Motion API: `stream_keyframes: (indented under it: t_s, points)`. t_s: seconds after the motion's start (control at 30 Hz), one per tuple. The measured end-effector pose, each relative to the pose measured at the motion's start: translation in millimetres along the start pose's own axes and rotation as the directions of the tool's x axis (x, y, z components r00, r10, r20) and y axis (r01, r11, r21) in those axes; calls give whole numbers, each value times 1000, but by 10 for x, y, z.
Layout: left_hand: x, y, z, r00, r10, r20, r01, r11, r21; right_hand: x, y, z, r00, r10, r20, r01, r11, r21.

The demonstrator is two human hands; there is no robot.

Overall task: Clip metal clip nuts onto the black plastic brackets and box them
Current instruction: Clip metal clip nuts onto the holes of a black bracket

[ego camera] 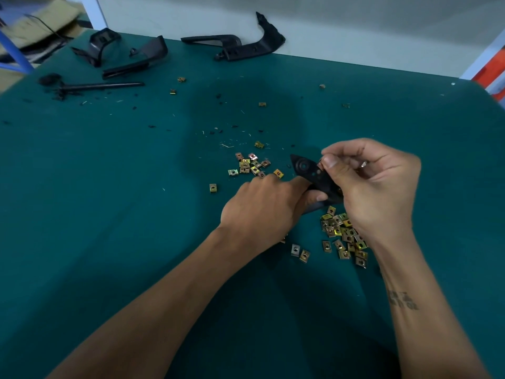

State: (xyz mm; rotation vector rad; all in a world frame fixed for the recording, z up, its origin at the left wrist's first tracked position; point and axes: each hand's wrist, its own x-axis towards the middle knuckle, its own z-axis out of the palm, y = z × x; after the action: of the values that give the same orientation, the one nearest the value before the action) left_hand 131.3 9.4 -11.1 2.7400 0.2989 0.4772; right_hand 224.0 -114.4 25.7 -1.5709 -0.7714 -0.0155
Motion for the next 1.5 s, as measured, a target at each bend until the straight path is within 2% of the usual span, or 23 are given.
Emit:
stream_keyframes:
  t_s: [0.1, 0.3, 0.43, 0.67, 0.8, 1.1, 1.3, 1.37, 1.43, 1.5]
  points:
    - [0, -3, -2, 1000, 10, -5, -10, 1000, -10, -9, -1, 20, 999, -19, -49, 18, 1000, -10]
    - [-9, -3, -1, 1000, 15, 3, -15, 1000, -26, -45, -11, 36, 999, 41, 15, -42, 999, 33]
    - [-7, -25, 9, 1000, 9, 5, -9, 998, -59, -58, -22, 72, 997, 68, -26, -65, 993, 95]
    - [3, -17, 26, 1000, -13, 7, 14, 998, -54, 35, -34, -31, 948, 312, 63, -318, 925, 209]
    - [24, -41, -6, 1000, -27, 14, 28, 994, -108, 38, -35, -40, 926, 353, 137, -378, 879, 290]
    - [58, -161, 16, 990, -96, -104, 64, 958, -280, 51, 76, -55, 964, 237, 119, -257, 946, 200]
    - [59, -226, 9, 980, -136, -147, 79, 938, -338, -47, 102, -67, 972, 233, -24, -231, 970, 73]
    - [69, -200, -9, 987, -98, -125, 47, 932, -358, -203, 59, -193, 976, 188, -109, -189, 982, 4]
    - [86, -110, -32, 998, 12, -54, -30, 935, -352, -418, 3, -393, 980, 82, -179, -103, 989, -111]
    - [90, 65, -45, 988, 145, 51, -124, 947, -295, -659, -51, -624, 985, -56, -164, 15, 969, -246]
